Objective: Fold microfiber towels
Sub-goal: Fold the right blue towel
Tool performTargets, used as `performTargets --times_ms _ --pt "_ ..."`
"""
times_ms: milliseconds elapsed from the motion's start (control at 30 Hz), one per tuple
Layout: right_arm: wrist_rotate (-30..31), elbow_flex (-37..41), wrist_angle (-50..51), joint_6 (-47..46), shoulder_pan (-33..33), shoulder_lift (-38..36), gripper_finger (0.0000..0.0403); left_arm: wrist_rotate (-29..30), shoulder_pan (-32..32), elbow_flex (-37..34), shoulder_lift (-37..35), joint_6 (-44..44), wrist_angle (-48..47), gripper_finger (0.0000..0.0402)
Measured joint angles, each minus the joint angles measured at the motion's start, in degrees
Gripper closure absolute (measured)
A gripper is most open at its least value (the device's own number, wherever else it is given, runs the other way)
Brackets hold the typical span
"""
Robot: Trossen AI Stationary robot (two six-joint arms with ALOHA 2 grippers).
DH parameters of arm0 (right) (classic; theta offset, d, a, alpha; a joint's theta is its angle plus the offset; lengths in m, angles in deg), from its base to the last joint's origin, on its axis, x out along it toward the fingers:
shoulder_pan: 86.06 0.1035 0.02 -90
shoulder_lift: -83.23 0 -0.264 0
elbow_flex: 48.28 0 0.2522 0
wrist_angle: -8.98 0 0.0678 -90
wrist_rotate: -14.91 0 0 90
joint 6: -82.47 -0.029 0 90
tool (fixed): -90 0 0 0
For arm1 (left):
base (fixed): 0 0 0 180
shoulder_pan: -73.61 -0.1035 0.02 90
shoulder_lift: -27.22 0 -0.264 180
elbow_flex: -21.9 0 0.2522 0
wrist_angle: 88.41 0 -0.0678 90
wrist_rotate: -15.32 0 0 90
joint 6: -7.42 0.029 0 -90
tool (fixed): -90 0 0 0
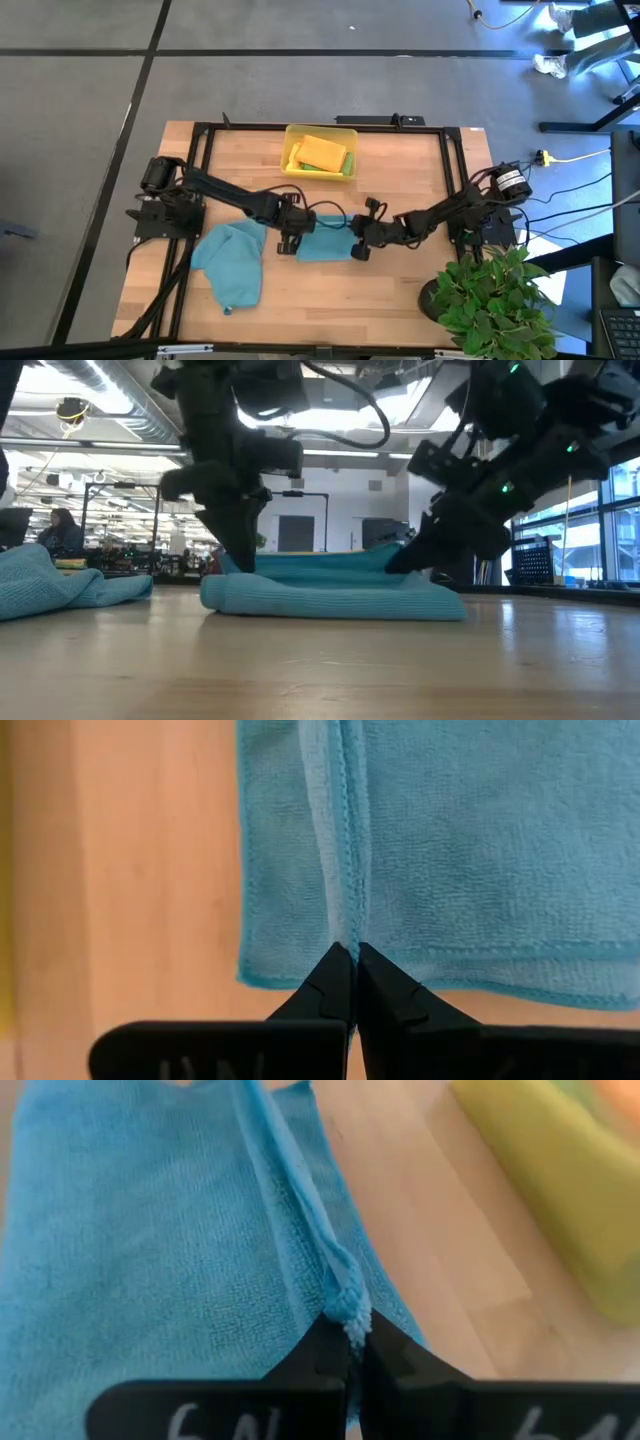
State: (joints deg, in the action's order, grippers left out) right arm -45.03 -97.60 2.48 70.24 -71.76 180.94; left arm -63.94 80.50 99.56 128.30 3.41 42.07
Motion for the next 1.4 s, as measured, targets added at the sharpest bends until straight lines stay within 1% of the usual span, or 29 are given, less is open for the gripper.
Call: performTargets --times_ms 133,267,433,567,700,867,933,967,1000,1100,1167,1233,1267,1333,1400 --pt "-2.9 1.2 -0.4 -2.3 -3.0 0.0 0.0397 0.1 -2.1 0.0 0.0 1.1 1.4 0.0401" --pt "-2.7 1.5 -0.5 -2.8 -4.4 0.0 0.0382 0.0 -3.1 0.0 0.0 1.5 2.2 0.0389" --pt "2.6 1.6 -0.5 -4.5 -5.1 0.0 0.0348 2.3 -3.3 -0.1 0.0 2.7 2.2 0.0351" --pt "4.9 1.6 -0.7 -5.7 -5.0 0.0 0.0321 4.6 -3.3 -0.1 -0.1 2.8 2.1 0.0327" --pt "5.5 1.6 -1.7 -5.8 -5.0 0.0 0.0296 6.4 -3.3 -0.1 -1.5 2.8 1.2 0.0319" --pt "7.9 1.6 -1.6 -5.3 -5.0 -1.8 0.0270 8.2 -3.2 -0.1 -6.0 2.5 -0.3 0.0321" --pt "7.7 1.6 -0.8 -2.4 -5.0 -3.7 0.0263 8.2 -3.1 -0.1 -7.8 1.8 0.5 0.0319" --pt "7.1 1.6 -1.1 0.2 -5.0 -4.5 0.0260 7.8 -2.9 -0.1 -8.5 1.8 0.7 0.0319" --pt "5.1 1.5 -1.3 2.8 -5.1 -5.3 0.0259 7.2 -2.7 0.0 -8.8 1.7 1.5 0.0318" --pt "-2.5 1.5 0.1 9.1 -5.1 -7.7 0.0263 5.0 -2.0 -0.1 -8.5 1.7 3.7 0.0318" --pt "-5.9 1.5 2.0 11.0 -5.9 -8.9 0.0273 4.6 -1.2 -0.2 -7.7 1.8 5.5 0.0318" --pt "-9.4 1.5 3.9 11.7 -8.0 -9.3 0.0287 4.5 -0.4 -0.4 -5.7 3.0 9.7 0.0318" --pt "-12.0 1.5 4.7 12.5 -9.3 -9.2 0.0295 4.1 0.0 -0.9 -5.0 3.5 10.0 0.0318" --pt "-17.3 1.5 5.1 13.8 -11.6 -8.5 0.0308 1.1 0.6 -1.1 -3.0 4.3 13.6 0.0318" --pt "-21.6 1.6 5.3 15.2 -13.7 -7.7 0.0320 -2.1 1.3 -1.0 -1.6 4.5 15.2 0.0318"
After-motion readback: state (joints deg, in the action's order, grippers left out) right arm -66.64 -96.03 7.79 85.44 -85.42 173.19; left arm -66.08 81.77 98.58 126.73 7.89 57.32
